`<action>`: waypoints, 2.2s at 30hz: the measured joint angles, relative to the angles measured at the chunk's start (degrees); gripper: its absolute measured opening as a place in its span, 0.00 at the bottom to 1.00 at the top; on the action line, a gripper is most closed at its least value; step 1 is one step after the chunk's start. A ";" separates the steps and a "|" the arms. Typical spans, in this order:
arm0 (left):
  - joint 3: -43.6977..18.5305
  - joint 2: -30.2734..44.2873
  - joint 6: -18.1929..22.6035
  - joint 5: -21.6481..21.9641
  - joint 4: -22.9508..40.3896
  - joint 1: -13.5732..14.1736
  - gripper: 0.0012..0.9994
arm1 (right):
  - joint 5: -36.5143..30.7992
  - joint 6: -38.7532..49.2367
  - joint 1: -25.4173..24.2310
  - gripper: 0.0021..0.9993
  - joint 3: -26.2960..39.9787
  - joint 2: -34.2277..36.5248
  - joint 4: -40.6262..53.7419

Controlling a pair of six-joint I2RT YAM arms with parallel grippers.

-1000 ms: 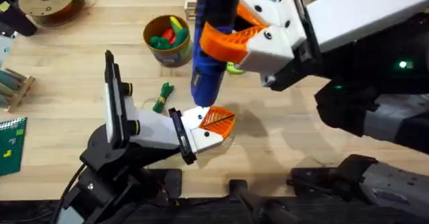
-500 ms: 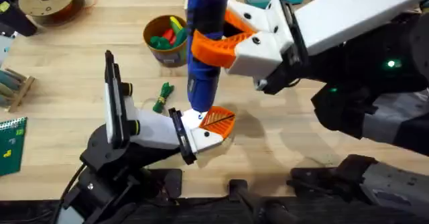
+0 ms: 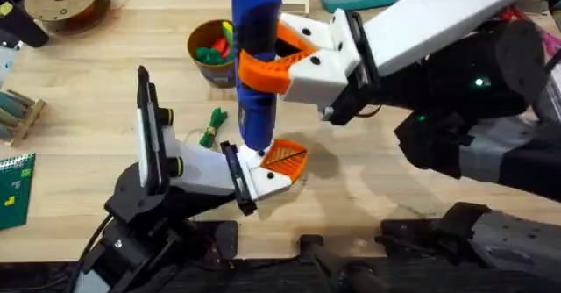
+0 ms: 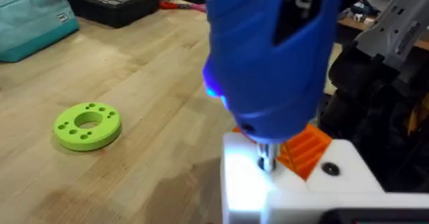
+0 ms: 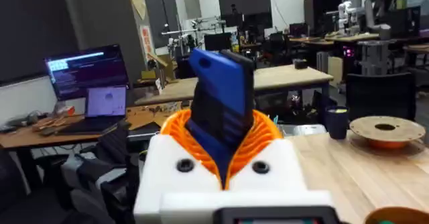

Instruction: Pick up the gripper from the table and insert it into the empty holder that is missing its gripper. Then pick up a screw, insert it into the mounting hole, and use the screwdriver to tighten it. Finally, clean up the table by picking up the vegetable and placing it into the bucket.

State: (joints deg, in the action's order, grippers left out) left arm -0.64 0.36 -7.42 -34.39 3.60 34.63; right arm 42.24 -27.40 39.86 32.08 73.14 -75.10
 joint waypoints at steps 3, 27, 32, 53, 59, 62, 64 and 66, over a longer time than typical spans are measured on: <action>0.00 0.00 0.00 0.00 0.00 0.00 0.00 | 0.28 0.01 -0.04 0.03 0.00 0.00 -1.09; 0.00 0.00 0.00 0.00 0.00 0.00 0.00 | 1.19 -2.27 -2.25 0.03 0.00 0.00 -2.92; 0.00 0.00 0.00 0.00 0.00 0.00 0.00 | 0.51 -2.47 -2.05 0.03 0.00 0.00 -2.92; 0.00 0.00 0.00 0.00 0.00 0.00 0.00 | 0.52 -2.58 -1.14 0.03 0.00 -0.02 -1.26; 0.00 0.00 -0.02 0.00 0.00 0.00 0.00 | 0.63 -2.24 -1.14 0.03 0.00 0.00 0.44; 0.00 0.00 -0.02 0.00 0.01 0.00 0.00 | 0.59 -1.55 -1.14 0.03 0.00 -0.01 0.52; 0.00 0.00 -0.02 0.00 0.02 0.00 0.00 | 0.56 -1.14 -1.14 0.03 0.00 0.00 0.56; 0.00 0.00 -0.02 -0.02 0.00 0.00 0.00 | 0.50 -0.86 -1.14 0.03 0.00 -0.02 0.62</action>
State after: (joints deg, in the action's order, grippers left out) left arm -0.64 0.36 -7.44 -34.41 3.60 34.63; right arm 42.74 -28.25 38.72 32.08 73.12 -74.48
